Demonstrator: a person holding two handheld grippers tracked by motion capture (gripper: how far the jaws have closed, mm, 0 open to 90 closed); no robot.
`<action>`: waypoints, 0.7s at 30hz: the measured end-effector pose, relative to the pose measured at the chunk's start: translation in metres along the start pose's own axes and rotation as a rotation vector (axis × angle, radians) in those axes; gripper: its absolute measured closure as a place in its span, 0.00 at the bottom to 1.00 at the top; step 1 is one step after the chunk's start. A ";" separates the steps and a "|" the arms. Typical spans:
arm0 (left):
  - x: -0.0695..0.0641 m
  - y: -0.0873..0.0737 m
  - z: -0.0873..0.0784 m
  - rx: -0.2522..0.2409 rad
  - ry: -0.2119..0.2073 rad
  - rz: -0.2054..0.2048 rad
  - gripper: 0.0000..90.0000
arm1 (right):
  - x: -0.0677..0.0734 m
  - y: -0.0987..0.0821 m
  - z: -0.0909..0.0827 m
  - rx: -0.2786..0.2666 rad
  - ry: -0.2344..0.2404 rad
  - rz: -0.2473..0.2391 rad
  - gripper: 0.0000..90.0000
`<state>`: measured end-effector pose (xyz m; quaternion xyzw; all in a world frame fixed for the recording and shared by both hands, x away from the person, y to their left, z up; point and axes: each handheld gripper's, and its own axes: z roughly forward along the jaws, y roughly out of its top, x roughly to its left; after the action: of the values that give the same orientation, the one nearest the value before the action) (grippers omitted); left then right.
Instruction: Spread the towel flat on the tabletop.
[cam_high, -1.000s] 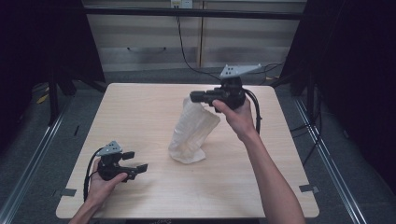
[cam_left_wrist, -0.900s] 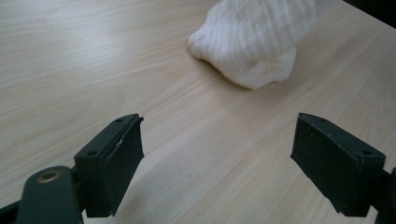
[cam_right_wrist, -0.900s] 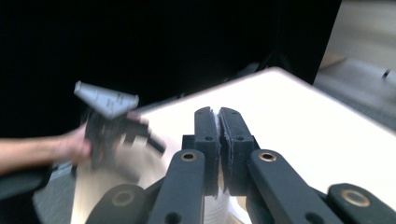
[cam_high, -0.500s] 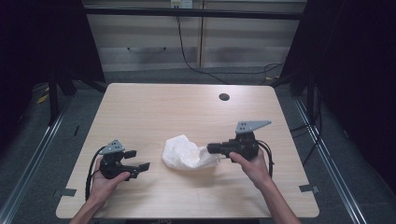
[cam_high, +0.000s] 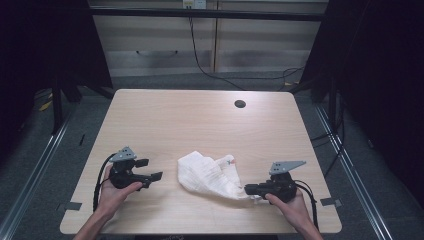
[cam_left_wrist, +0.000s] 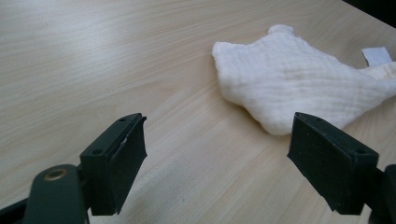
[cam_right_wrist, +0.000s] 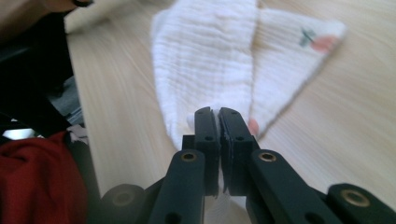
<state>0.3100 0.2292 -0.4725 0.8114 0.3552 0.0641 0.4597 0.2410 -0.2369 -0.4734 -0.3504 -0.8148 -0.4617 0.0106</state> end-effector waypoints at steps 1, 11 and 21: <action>0.000 0.000 0.000 0.000 -0.001 0.000 0.21 | -0.003 -0.005 -0.003 0.005 -0.014 0.011 0.96; -0.003 0.007 0.009 0.029 -0.033 -0.001 0.25 | -0.033 -0.037 -0.031 0.007 -0.144 0.097 0.96; -0.011 0.049 0.064 0.061 -0.147 0.033 0.42 | -0.035 -0.035 -0.017 0.049 -0.155 0.085 0.96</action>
<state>0.3546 0.1615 -0.4678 0.8333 0.3091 0.0011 0.4583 0.2421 -0.2805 -0.5014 -0.4192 -0.8086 -0.4122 -0.0243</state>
